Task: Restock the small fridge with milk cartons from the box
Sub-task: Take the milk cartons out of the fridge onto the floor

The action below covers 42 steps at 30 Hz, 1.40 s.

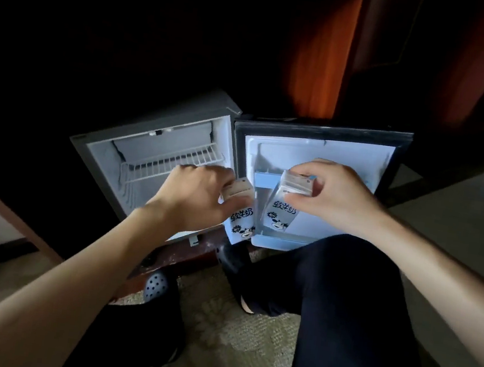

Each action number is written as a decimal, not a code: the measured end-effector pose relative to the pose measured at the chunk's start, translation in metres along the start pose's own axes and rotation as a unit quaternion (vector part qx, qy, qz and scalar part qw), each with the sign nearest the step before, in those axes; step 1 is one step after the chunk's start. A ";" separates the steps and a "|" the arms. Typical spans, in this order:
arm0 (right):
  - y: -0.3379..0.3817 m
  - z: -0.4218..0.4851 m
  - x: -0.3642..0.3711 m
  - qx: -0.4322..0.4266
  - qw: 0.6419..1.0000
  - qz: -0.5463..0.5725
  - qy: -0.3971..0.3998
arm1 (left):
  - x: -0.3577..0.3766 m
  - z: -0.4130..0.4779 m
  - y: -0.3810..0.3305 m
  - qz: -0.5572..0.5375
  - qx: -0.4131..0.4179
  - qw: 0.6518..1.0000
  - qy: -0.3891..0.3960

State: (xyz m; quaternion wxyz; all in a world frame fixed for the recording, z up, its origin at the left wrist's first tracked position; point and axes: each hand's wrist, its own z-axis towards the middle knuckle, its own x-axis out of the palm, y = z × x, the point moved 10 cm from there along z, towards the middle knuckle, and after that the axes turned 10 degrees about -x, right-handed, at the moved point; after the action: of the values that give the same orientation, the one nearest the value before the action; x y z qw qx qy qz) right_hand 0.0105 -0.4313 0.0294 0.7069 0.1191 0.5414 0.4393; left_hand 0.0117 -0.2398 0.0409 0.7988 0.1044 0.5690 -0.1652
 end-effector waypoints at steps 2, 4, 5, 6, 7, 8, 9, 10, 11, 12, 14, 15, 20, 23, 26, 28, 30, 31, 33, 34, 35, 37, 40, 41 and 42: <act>-0.006 -0.016 -0.029 0.005 0.999 0.006 -0.040 | -0.015 0.012 -0.025 -0.009 0.026 0.999 -0.021; -0.012 -0.029 -0.056 0.012 0.997 0.001 -0.076 | -0.024 0.030 -0.049 0.003 0.045 0.998 -0.032; -0.016 -0.034 -0.068 0.016 0.996 -0.002 -0.090 | -0.025 0.040 -0.060 0.011 0.050 0.998 -0.033; -0.020 -0.040 -0.079 0.022 0.994 -0.007 -0.103 | -0.024 0.049 -0.071 0.017 0.055 0.998 -0.033; -0.024 -0.045 -0.089 0.026 0.993 -0.013 -0.115 | -0.023 0.059 -0.083 0.019 0.060 0.997 -0.036; -0.029 -0.050 -0.099 0.030 0.991 -0.020 -0.126 | -0.021 0.067 -0.094 0.016 0.064 0.997 -0.041; -0.034 -0.055 -0.109 0.035 0.990 -0.027 -0.137 | -0.020 0.074 -0.107 0.006 0.068 0.997 -0.045; -0.040 -0.061 -0.118 0.042 0.988 -0.033 -0.148 | -0.017 0.081 -0.119 -0.004 0.070 0.997 -0.044; -0.047 -0.067 -0.126 0.049 0.986 -0.040 -0.155 | -0.013 0.087 -0.131 -0.013 0.070 0.997 -0.036; -0.053 -0.072 -0.133 0.057 0.984 -0.047 -0.160 | -0.006 0.094 -0.143 -0.015 0.069 0.997 -0.022; -0.067 -0.083 -0.144 0.070 0.982 -0.057 -0.166 | 0.008 0.106 -0.167 -0.009 0.078 0.997 0.000; -0.075 -0.088 -0.150 0.079 0.981 -0.061 -0.169 | 0.014 0.111 -0.179 -0.006 0.088 0.996 0.004; -0.126 -0.123 -0.164 0.121 0.973 -0.086 -0.174 | 0.064 0.123 -0.233 0.006 0.139 0.989 0.040; -0.163 -0.142 -0.159 0.152 0.970 -0.101 -0.164 | 0.098 0.125 -0.262 0.016 0.158 0.985 0.072; -0.200 -0.164 -0.149 0.192 0.965 -0.091 -0.156 | 0.133 0.126 -0.290 0.028 0.177 0.978 0.106; -0.226 -0.178 -0.141 0.218 0.961 -0.093 -0.144 | 0.157 0.125 -0.310 0.044 0.202 0.971 0.123; -0.250 -0.192 -0.132 0.239 0.959 -0.093 -0.123 | 0.181 0.126 -0.324 0.050 0.218 0.965 0.137; -0.260 -0.198 -0.128 0.246 0.958 -0.097 -0.112 | 0.193 0.126 -0.331 0.049 0.223 0.963 0.146; -0.278 -0.213 -0.119 0.259 0.956 -0.096 -0.103 | 0.215 0.124 -0.344 0.050 0.238 0.956 0.164; -0.287 -0.221 -0.116 0.267 0.953 -0.090 -0.107 | 0.224 0.123 -0.351 0.054 0.247 0.952 0.174; -0.294 -0.229 -0.113 0.274 0.951 -0.085 -0.112 | 0.233 0.122 -0.358 0.059 0.256 0.947 0.184; -0.310 -0.243 -0.106 0.282 0.950 -0.077 -0.113 | 0.251 0.123 -0.372 0.080 0.267 0.940 0.197; -0.333 -0.266 -0.096 0.299 0.946 -0.064 -0.103 | 0.282 0.123 -0.391 0.107 0.263 0.935 0.212; -0.341 -0.275 -0.093 0.310 0.943 -0.055 -0.104 | 0.295 0.121 -0.395 0.112 0.262 0.932 0.223; -0.349 -0.284 -0.090 0.321 0.940 -0.046 -0.106 | 0.309 0.116 -0.399 0.118 0.265 0.928 0.234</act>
State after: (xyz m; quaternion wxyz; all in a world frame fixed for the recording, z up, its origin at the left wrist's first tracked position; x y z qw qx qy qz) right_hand -0.0674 -0.7902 -0.2455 0.7039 0.3605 0.5805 0.1938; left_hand 0.0525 -0.6945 -0.2039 0.6000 0.4141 0.6588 -0.1857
